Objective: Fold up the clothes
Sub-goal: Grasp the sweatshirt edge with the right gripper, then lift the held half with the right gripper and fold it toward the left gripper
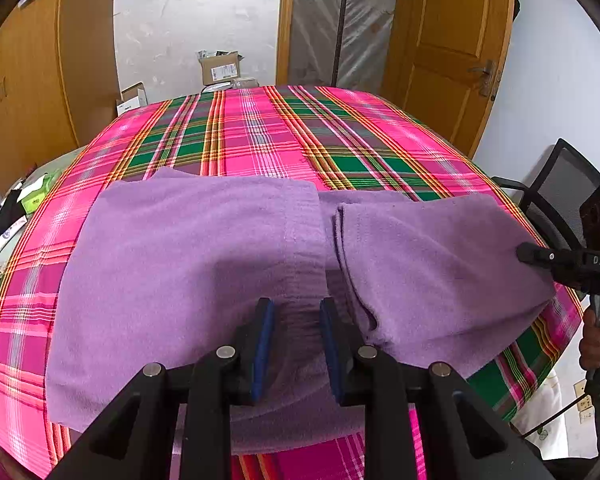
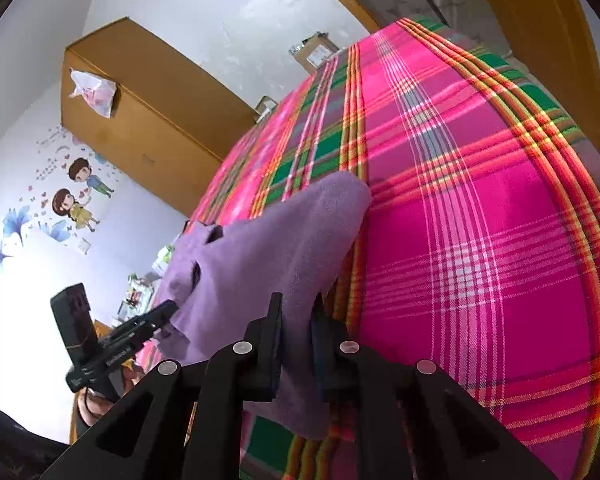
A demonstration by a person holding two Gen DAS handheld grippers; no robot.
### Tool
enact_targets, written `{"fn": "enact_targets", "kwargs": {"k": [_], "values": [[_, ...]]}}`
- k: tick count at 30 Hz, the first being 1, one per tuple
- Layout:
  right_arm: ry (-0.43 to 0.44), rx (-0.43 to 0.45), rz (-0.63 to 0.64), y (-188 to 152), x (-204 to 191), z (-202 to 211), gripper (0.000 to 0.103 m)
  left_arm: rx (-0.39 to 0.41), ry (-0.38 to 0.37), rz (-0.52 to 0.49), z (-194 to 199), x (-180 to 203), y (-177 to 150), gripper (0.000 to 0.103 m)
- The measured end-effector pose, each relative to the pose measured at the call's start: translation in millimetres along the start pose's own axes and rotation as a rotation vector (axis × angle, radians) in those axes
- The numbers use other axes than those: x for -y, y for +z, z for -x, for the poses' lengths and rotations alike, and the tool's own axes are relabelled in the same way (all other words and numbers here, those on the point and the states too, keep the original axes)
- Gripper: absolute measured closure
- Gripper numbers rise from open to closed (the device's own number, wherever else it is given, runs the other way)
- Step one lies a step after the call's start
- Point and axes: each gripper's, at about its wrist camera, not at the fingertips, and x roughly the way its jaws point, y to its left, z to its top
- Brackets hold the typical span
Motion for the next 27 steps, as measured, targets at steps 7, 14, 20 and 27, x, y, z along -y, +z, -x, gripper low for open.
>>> {"fn": "enact_targets", "kwargs": {"k": [7, 14, 20, 27], "values": [[0.055, 0.048, 0.031, 10, -23, 13, 0.092, 0.005, -0.007, 0.006, 2, -1, 0, 0.079], [0.121, 0.082, 0.098, 23, -63, 19, 0.093, 0.028, -0.004, 0.015, 7, -6, 4, 0.079], [0.174, 0.092, 0.146, 36, -95, 16, 0.093, 0.051, -0.008, 0.034, 10, -13, 12, 0.079], [0.222, 0.092, 0.206, 52, -135, 6, 0.093, 0.015, -0.049, -0.008, -9, -2, 10, 0.079]]}}
